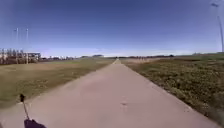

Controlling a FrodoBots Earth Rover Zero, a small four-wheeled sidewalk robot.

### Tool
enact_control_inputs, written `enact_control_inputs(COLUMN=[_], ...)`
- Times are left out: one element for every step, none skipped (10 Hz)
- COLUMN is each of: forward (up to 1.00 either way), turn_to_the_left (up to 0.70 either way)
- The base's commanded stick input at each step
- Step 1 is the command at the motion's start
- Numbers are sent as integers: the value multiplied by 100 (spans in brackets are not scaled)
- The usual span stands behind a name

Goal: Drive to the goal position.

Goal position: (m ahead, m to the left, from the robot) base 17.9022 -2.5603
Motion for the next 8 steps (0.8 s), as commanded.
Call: enact_control_inputs(forward=[100,100,100,100,100,100,100,100], turn_to_the_left=[0,0,0,0,0,0,0,0])
